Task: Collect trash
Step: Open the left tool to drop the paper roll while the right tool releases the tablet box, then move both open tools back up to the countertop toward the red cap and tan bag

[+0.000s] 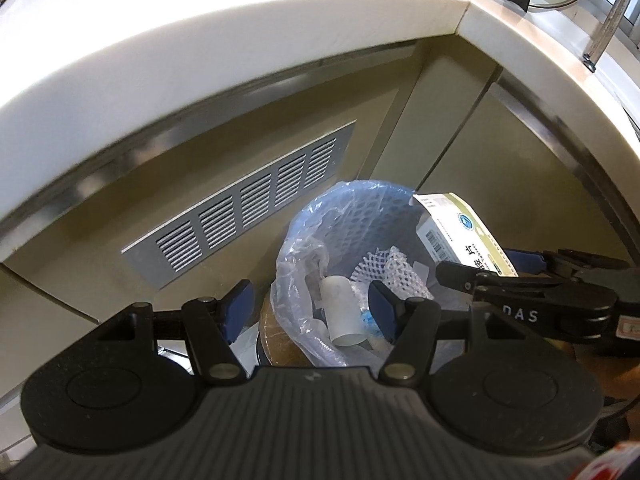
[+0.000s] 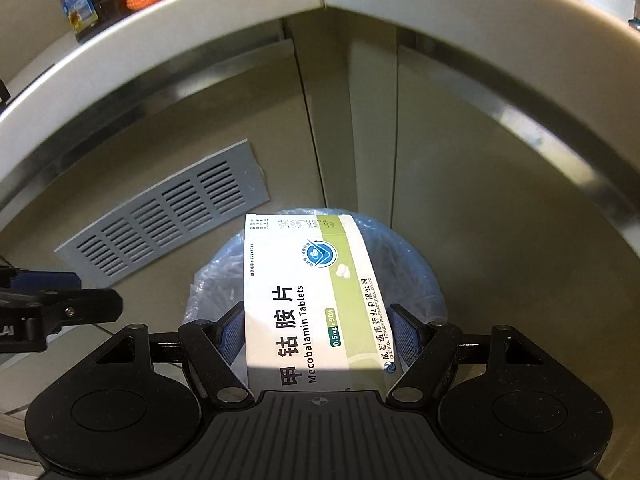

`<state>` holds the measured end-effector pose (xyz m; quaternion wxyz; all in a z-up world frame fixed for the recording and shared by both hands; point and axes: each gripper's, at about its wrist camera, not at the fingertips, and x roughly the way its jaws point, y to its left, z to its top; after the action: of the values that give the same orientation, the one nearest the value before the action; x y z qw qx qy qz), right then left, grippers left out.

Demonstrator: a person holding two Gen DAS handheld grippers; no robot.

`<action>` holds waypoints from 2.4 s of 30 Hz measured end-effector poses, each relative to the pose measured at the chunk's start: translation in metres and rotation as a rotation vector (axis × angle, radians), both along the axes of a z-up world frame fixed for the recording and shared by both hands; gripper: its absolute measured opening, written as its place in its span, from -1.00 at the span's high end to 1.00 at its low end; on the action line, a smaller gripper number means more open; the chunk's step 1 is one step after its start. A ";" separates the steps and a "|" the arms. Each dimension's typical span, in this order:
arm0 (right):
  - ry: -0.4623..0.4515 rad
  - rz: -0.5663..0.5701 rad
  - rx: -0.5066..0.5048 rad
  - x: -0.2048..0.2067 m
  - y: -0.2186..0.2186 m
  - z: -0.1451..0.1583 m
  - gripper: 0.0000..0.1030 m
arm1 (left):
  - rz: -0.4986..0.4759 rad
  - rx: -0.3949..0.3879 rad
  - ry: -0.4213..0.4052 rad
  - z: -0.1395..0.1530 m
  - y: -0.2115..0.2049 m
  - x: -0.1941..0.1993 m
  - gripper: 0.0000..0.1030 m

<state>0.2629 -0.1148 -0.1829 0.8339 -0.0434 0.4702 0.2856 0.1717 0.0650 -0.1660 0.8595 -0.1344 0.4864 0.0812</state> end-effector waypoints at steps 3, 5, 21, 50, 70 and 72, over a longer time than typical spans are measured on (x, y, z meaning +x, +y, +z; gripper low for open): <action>0.003 0.004 -0.007 0.003 0.002 -0.008 -0.41 | 0.003 -0.003 0.007 -0.006 0.000 0.000 -0.16; 0.006 0.005 -0.012 0.005 0.004 -0.013 -0.42 | 0.003 -0.005 0.012 -0.011 0.000 0.001 -0.16; 0.028 -0.018 -0.007 0.009 0.004 -0.030 -0.46 | 0.010 -0.007 0.013 -0.019 0.002 0.006 -0.16; -0.094 -0.073 0.028 -0.030 -0.039 0.086 -0.54 | -0.076 -0.007 -0.111 0.059 -0.019 -0.003 -0.16; -0.337 -0.234 0.120 -0.003 -0.074 0.197 -0.54 | -0.143 0.008 -0.338 0.156 -0.016 0.051 -0.16; -0.341 -0.240 0.118 0.009 -0.078 0.200 -0.54 | -0.136 0.008 -0.347 0.159 -0.016 0.061 -0.16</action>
<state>0.2714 -0.1925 0.0170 0.9306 0.0141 0.3063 0.2000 0.2322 0.0492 -0.0069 0.9345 -0.1096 0.3385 0.0005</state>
